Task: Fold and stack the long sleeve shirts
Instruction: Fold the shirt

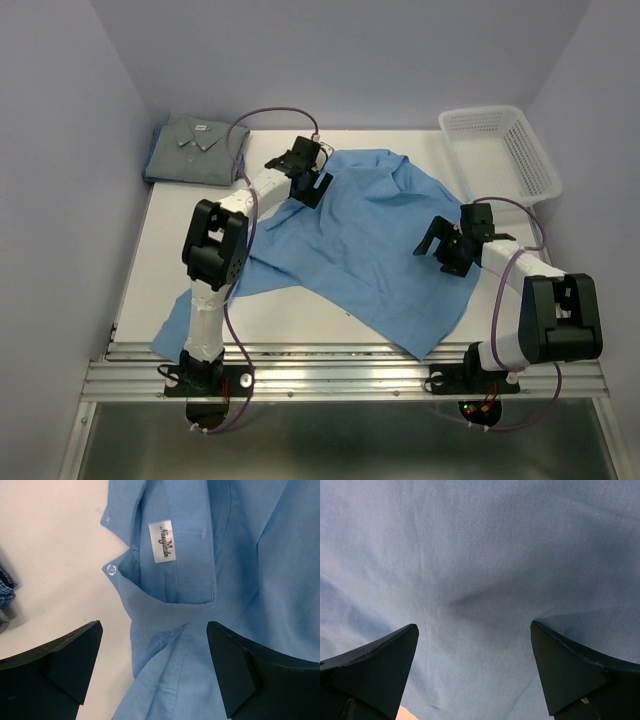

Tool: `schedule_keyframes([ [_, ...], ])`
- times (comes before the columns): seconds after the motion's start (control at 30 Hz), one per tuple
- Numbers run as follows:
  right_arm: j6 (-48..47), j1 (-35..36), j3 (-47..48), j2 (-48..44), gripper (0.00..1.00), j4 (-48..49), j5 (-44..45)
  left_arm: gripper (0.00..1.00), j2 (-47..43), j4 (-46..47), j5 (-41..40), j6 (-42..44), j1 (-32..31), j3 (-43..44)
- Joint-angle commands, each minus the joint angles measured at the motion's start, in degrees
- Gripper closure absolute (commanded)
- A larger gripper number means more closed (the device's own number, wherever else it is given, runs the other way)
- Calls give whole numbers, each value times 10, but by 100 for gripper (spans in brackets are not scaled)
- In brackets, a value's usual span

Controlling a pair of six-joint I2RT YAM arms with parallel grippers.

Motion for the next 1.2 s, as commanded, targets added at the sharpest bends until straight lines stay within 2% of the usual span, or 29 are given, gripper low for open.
schedule_keyframes([
  [0.0, -11, -3, -13, 15, 0, -78, 39, 1, 6, -30, -4, 59, -4, 10],
  [0.17, -13, -3, -13, 20, 0, -78, 46, 1, 32, -19, -5, 61, -2, 30],
  [0.3, -17, -3, -15, 20, 0, -78, 47, 1, 69, -15, -54, 38, 2, 88],
  [0.43, -17, -3, -18, 13, 0, -78, 50, 1, 85, 7, -81, 26, 19, 102],
  [0.67, -17, -9, -21, -5, 0, -81, 48, 1, 105, 4, -197, -84, 113, 159],
  [0.77, -19, -14, -23, -10, 0, -86, 50, 1, 113, -33, -204, -168, 170, 197],
  [0.87, -24, -19, -23, -16, 0, -90, 49, 1, 131, -87, -194, -250, 229, 237],
  [0.97, -32, -19, -25, -22, 0, -93, 47, 1, 132, -137, -151, -276, 257, 251],
  [1.07, -47, -19, -17, -23, 0, -96, 29, 1, 59, -56, -96, -239, 246, 142],
  [1.1, -51, -19, -12, -25, 0, -96, 25, 1, 10, -30, -72, -232, 234, 111],
  [1.17, -53, -19, -9, -30, 0, -98, 28, 1, -34, 40, 30, -224, 222, 45],
])
